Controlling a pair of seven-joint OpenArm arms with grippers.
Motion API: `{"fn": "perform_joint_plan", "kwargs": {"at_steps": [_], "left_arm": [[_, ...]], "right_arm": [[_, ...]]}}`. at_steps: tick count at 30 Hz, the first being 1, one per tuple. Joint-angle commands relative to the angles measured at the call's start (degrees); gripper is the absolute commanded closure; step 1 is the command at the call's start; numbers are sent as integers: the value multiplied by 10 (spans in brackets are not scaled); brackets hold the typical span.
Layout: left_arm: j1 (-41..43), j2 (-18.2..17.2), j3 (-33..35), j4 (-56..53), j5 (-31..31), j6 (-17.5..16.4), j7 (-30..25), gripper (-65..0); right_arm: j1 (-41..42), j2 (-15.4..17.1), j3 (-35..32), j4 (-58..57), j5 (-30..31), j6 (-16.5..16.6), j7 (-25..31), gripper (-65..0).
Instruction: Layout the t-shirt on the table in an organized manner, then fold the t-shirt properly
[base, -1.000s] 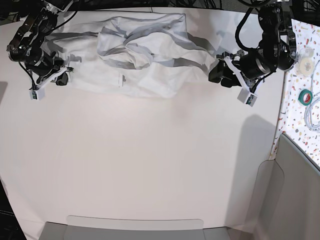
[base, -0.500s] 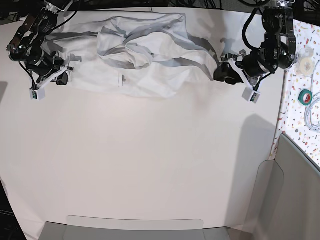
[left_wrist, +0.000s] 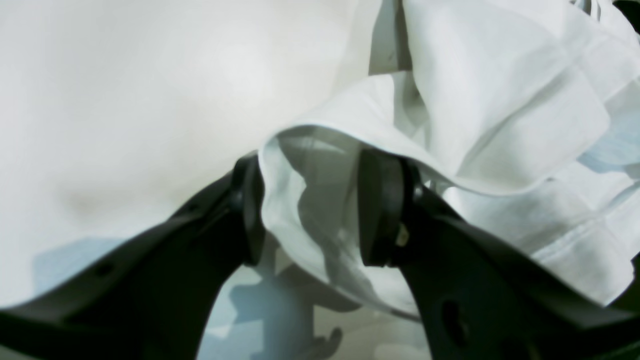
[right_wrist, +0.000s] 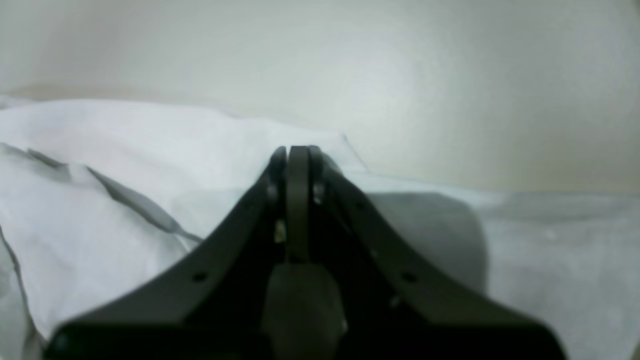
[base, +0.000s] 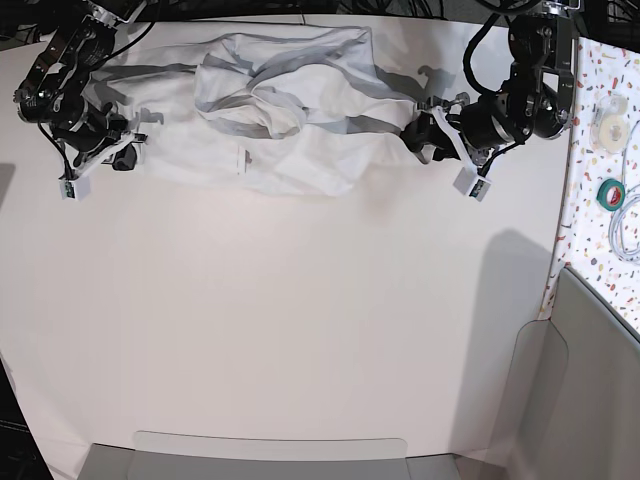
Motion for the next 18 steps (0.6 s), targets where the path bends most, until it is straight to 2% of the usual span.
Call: {"fn": "perform_joint_plan", "kwargs": {"at_steps": [1, 3, 7, 8, 11, 18], "left_arm": [[-4, -5, -3, 8, -11, -4, -9, -273], [-5, -1, 10, 9, -11, -12, -9, -221], [-18, 2, 19, 11, -11, -92, -2, -23], [-20, 2, 23, 12, -11, -105, 8, 0], [-21, 2, 28, 31, -11, -133, 36, -7], [-19, 3, 29, 139, -13, -160, 93, 0]], "right_arm": [[5, 7, 1, 9, 10, 1, 8, 0], [5, 7, 1, 9, 10, 1, 8, 0], [5, 7, 1, 9, 10, 1, 8, 0], [5, 5, 1, 9, 10, 1, 8, 0], [4, 5, -2, 11, 10, 1, 7, 0], [-6, 3, -29, 13, 10, 1, 8, 0]]}}
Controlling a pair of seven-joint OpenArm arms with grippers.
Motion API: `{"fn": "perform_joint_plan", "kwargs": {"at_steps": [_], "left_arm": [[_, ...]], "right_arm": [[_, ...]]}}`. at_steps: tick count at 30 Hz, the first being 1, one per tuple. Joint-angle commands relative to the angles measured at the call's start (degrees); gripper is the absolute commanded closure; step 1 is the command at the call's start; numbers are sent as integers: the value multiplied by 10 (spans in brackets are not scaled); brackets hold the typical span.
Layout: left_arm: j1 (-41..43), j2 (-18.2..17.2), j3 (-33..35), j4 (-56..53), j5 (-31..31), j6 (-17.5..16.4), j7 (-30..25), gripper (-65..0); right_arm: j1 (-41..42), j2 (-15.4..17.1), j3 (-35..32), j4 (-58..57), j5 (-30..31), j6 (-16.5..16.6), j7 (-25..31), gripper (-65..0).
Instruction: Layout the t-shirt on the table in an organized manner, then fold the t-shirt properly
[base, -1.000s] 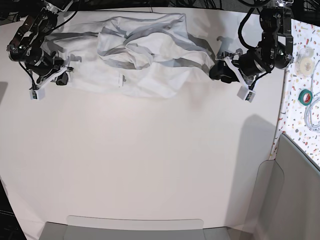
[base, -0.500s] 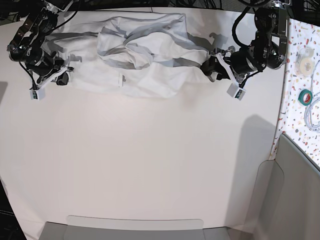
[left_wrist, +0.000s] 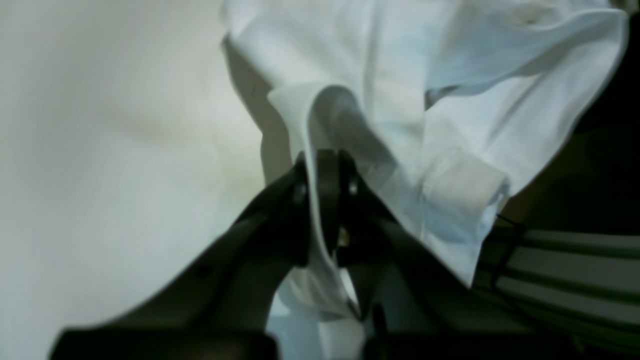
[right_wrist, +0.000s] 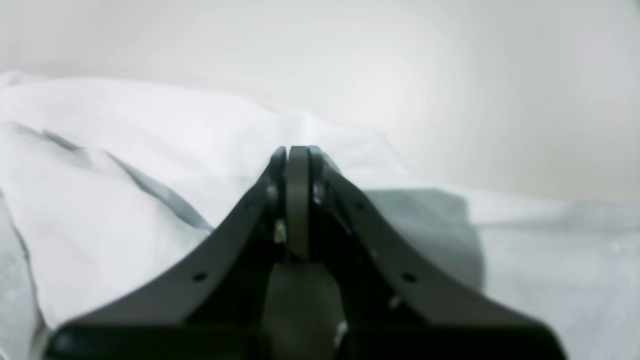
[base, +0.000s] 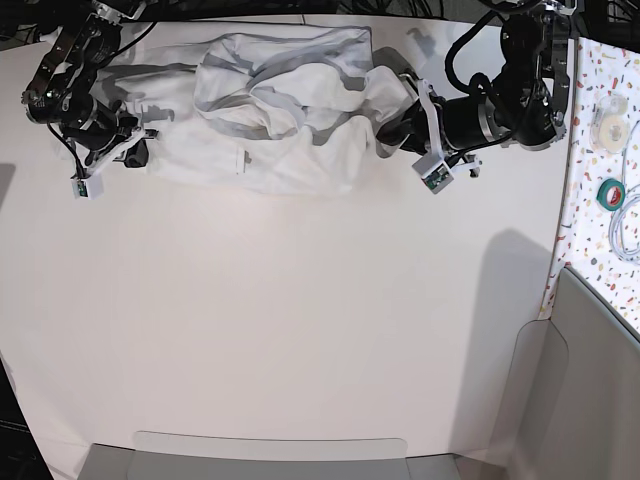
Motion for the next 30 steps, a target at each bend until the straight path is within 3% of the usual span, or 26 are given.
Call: {"fn": "perform_joint_plan", "kwargs": {"at_steps": [1, 9, 13, 24, 30], "left_arm": [[-4, 1, -1, 16, -15, -7, 5, 0], [-23, 34, 2, 18, -113, -7, 40, 0], [-49, 43, 46, 18, -143, -5, 73, 0], [-89, 47, 180, 18, -151, -4, 81, 0], [-93, 102, 198, 1, -149, -3, 81, 0]], "right_arm": [[4, 4, 1, 11, 9, 2, 6, 0], [4, 7, 1, 11, 9, 2, 6, 0], [4, 5, 1, 11, 9, 2, 6, 0], [4, 3, -37, 11, 9, 1, 7, 0], [4, 3, -39, 11, 9, 1, 7, 0]]}}
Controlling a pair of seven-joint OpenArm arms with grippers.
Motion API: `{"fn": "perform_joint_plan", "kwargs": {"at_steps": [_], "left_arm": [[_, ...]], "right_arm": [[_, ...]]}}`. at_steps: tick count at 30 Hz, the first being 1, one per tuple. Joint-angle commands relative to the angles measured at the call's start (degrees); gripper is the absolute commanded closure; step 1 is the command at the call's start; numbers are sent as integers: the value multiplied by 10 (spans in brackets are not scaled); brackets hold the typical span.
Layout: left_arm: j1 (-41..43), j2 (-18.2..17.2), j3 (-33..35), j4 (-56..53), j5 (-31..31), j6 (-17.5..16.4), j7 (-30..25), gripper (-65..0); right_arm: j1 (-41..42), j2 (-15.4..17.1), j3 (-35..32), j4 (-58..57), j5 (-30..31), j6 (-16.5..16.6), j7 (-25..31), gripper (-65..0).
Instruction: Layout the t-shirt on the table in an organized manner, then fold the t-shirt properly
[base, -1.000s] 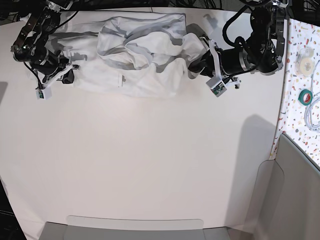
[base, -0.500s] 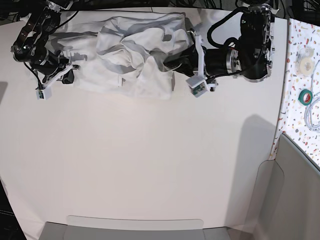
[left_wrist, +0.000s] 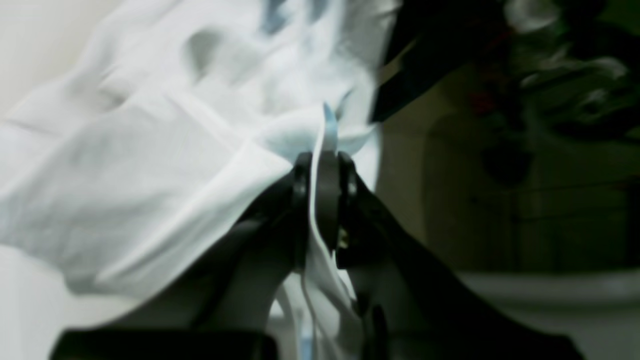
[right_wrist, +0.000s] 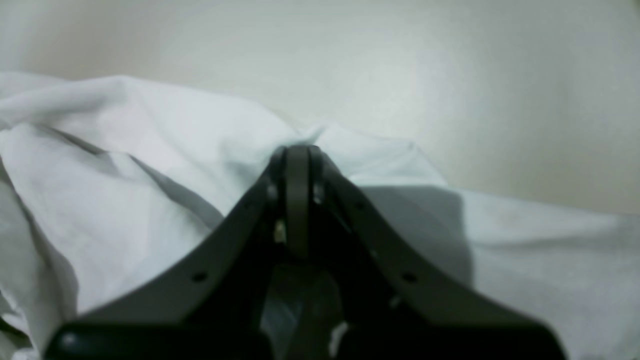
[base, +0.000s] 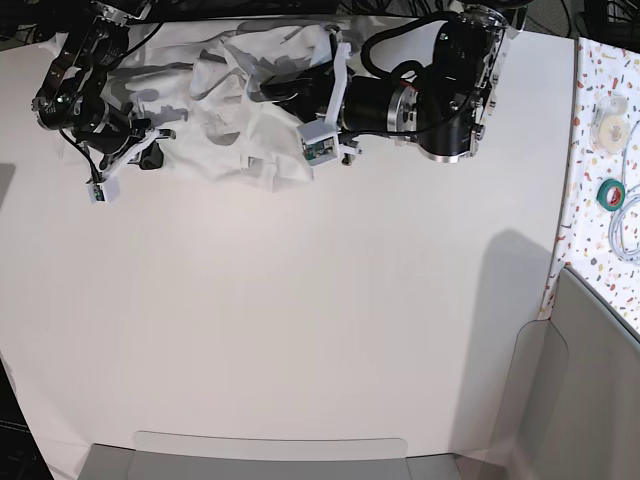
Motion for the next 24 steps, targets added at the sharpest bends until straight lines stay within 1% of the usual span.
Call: {"fn": "perform_joint_plan", "kwargs": {"at_steps": [1, 4, 7, 9, 12, 14, 17, 19, 22, 24], "left_arm": [[-17, 4, -2, 2, -12, -1, -13, 0], [-42, 24, 0, -21, -12, -1, -14, 0], [-58, 34, -8, -49, -12, 0, -15, 0], [-73, 35, -15, -72, -12, 0, -30, 0], [-93, 33, -14, -119, -12, 3, -71, 0], [-97, 33, -12, -145, -12, 25, -88, 0], [-95, 33, -10, -168, -12, 64, -97, 0], [-90, 25, -10, -172, -12, 69, -100, -1], [-71, 4, -10, -171, -12, 69, -101, -47], [-65, -4, -12, -170, -12, 69, -101, -74]], "right_arm": [[4, 5, 1, 11, 9, 1, 7, 0], [4, 4, 1, 11, 9, 1, 7, 0], [-2, 4, 1, 11, 9, 1, 7, 0], [-5, 4, 0, 11, 9, 1, 7, 0], [-7, -3, 1, 10, 9, 1, 7, 0], [-8, -3, 1, 11, 9, 1, 7, 0], [-9, -3, 1, 11, 9, 1, 7, 0], [-9, -2, 1, 11, 9, 1, 7, 0], [-9, -2, 1, 11, 9, 1, 7, 0], [-9, -2, 1, 10, 9, 1, 7, 0]]}}
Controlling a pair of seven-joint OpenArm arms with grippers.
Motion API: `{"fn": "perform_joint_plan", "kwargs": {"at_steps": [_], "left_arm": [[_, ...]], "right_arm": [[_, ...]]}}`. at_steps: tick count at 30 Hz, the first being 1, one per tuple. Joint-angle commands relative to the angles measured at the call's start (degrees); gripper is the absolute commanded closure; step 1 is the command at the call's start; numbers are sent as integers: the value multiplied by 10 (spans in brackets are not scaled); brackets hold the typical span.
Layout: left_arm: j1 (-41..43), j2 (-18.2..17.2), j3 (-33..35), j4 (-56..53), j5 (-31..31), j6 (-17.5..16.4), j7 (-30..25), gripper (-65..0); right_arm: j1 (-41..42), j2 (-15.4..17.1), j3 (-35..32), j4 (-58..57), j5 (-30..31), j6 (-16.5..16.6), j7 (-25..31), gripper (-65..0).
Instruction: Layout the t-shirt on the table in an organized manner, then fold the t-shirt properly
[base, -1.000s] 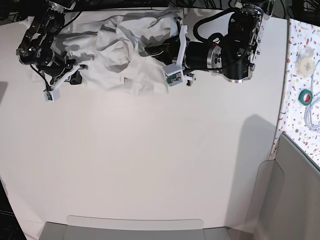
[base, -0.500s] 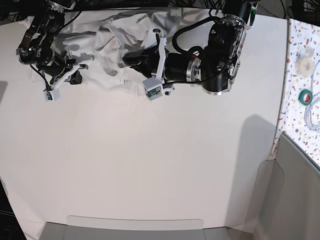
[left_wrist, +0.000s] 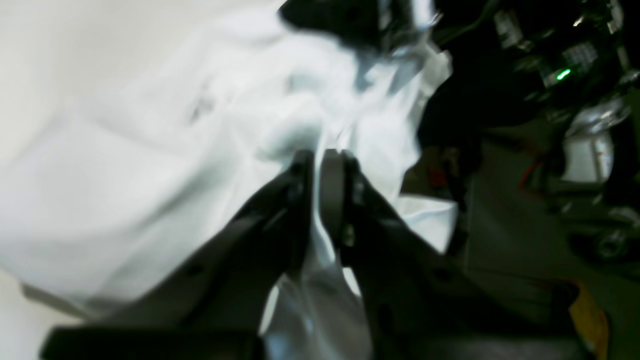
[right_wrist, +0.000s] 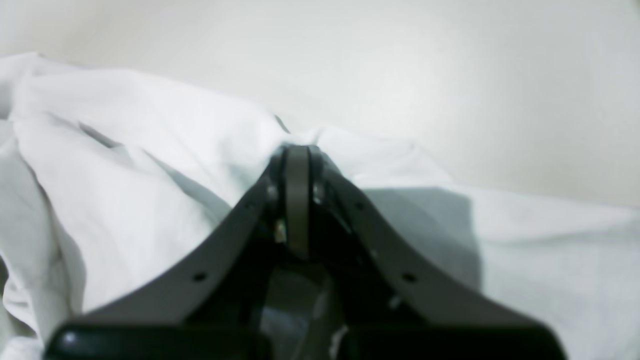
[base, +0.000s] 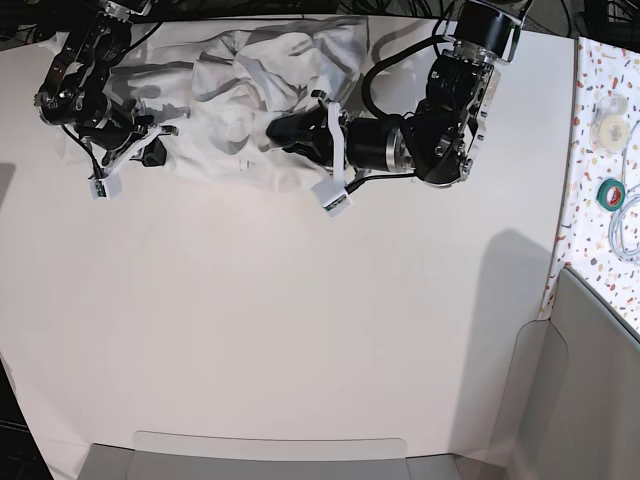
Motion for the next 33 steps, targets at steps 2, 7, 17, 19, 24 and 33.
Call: {"fn": "perform_joint_plan", "kwargs": {"at_steps": [2, 7, 17, 19, 24, 33], "left_arm": [[-3, -5, 0, 13, -17, -2, -11, -83], [15, -5, 1, 14, -17, -2, -7, -79], [-16, 16, 108, 36, 13, 100, -12, -81], [-17, 16, 111, 37, 56, 153, -12, -81], [-22, 17, 107, 38, 120, 170, -13, -81], [-22, 19, 107, 37, 131, 198, -84, -80]], "right_arm": [[3, 5, 0, 8, 2, 1, 1, 0], [6, 5, 0, 9, 2, 1, 1, 0], [39, -21, -66, 122, 11, 1, -3, 0], [41, -25, -85, 161, 11, 1, -3, 0], [45, -27, -124, 180, 12, 4, -2, 0], [43, -43, -138, 179, 12, 5, -2, 0]]}}
